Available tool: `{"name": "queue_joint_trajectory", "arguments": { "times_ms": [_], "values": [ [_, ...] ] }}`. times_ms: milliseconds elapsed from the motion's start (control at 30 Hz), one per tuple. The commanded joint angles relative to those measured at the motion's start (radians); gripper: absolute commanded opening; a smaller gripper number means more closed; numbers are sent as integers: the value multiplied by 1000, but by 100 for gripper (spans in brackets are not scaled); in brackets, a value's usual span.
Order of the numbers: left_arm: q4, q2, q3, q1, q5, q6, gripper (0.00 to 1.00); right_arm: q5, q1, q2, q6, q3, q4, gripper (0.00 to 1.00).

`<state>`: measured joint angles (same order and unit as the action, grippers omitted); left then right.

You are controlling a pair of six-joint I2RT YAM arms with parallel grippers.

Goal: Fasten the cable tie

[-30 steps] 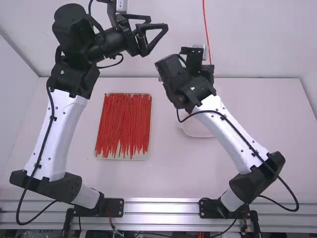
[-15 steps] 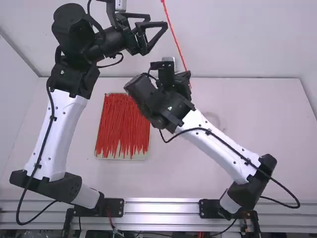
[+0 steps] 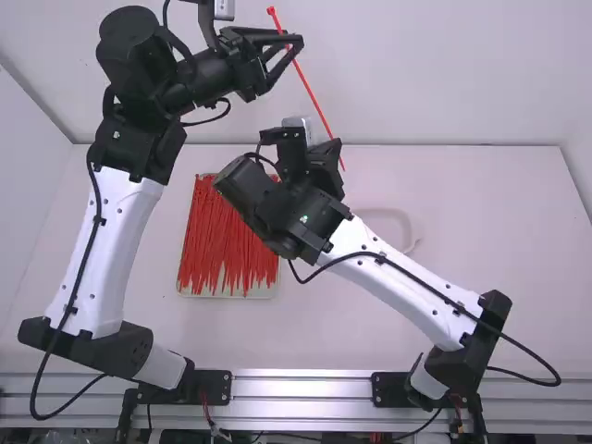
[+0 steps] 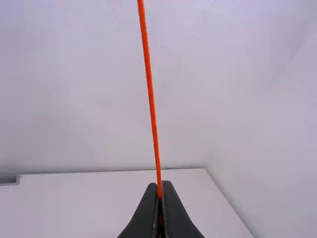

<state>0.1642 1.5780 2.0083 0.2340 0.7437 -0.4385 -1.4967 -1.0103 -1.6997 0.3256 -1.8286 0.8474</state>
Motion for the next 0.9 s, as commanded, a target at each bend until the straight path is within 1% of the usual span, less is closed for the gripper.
{"name": "queue_joint_trajectory", "arguments": {
  "times_ms": [0,33,67,333,500,533,567,600,633,667,700,733,767,833,867],
  "values": [
    [2,-9,-5,2,-32,-24,26,-26,2,3,7,-23,-1,0],
    [5,-9,-5,2,-45,-30,6,-26,1,3,7,-23,-1,0],
    [7,-9,-5,2,-47,-30,2,-26,0,3,7,-23,-1,0],
    [-12,-9,-5,2,-46,-18,2,-2,15,3,6,-23,-1,0],
    [-16,-9,-5,1,-51,-17,2,43,6,6,6,-23,8,1],
    [-15,-9,-5,1,-53,-6,2,53,-8,8,7,-23,23,18],
    [-15,-9,-5,1,-53,3,2,58,-20,12,8,-23,30,29],
    [-15,-9,-5,1,-54,11,2,64,-35,16,6,-23,35,43],
    [-14,-9,-5,1,-53,18,4,70,-48,19,8,-23,43,55],
    [-14,-9,-5,1,-53,25,2,80,-59,22,8,-24,50,64],
    [-14,-9,-5,0,-54,30,2,95,-79,33,7,-24,58,80],
    [-14,-9,-5,-10,-53,40,2,115,-95,45,8,-24,72,91],
    [-14,-9,-5,-11,-53,40,2,117,-97,48,8,-24,74,91],
    [-10,-9,-5,-35,-44,35,2,156,-129,79,12,-23,109,99],
    [-10,-9,-5,-43,-31,36,2,170,-140,92,17,-23,124,99]
  ]
}}
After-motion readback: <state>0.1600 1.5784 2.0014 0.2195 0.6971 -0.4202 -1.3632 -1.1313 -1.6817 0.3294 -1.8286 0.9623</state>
